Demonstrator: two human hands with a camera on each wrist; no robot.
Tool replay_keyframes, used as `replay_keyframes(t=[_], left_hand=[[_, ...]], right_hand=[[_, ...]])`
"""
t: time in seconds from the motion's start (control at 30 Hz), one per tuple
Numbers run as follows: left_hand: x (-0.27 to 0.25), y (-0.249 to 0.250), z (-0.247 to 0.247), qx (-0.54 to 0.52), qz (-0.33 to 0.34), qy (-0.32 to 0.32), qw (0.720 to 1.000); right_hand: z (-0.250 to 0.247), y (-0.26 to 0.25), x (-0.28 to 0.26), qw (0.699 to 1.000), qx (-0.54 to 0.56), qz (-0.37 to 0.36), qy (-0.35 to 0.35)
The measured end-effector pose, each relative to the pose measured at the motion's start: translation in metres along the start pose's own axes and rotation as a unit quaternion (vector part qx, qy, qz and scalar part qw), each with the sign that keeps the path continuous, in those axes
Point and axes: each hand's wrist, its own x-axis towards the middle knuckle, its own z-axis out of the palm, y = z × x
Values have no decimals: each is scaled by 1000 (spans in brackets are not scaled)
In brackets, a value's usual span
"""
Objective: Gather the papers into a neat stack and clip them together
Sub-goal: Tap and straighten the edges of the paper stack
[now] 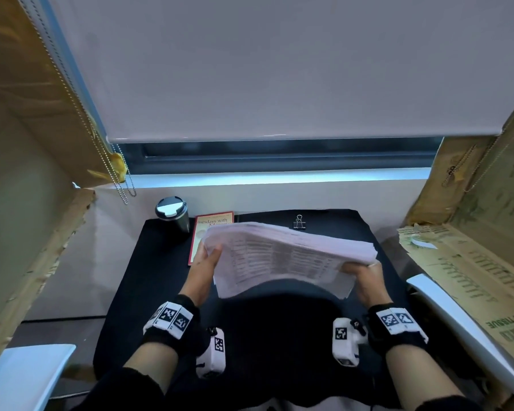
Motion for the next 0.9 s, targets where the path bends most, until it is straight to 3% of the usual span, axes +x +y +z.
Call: replay_keyframes(t=[0.17,0.27,0.4,0.5,0.6,0.7,0.73,0.77,0.9], left_hand=[[-3,4,4,5,-26,-9,1000],[-2,12,4,19,21,30,999],[5,12,-2,142,113,9,983],[7,13,-1,289,156,-27,944],[9,15,1,340,156,-7,928],[12,17,1,341,156,16,927],[12,17,1,332,155,18,930],[11,18,1,323,155,20,933],[8,20,-3,295,151,2,943]], right_hand=[[-1,8,6,998,-61,5,-1],[0,2,7,995,-96,-35,-5],[-1,-9,8,990,-89,-104,-16],[2,-20,6,976,-126,-178,-28],[3,-28,8,935,-243,-256,-43],[-1,-34,9,831,-433,-335,-98],[-2,-36,10,812,-455,-348,-112],[-5,-37,11,810,-452,-354,-120],[-17,-36,14,855,-370,-334,-143]])
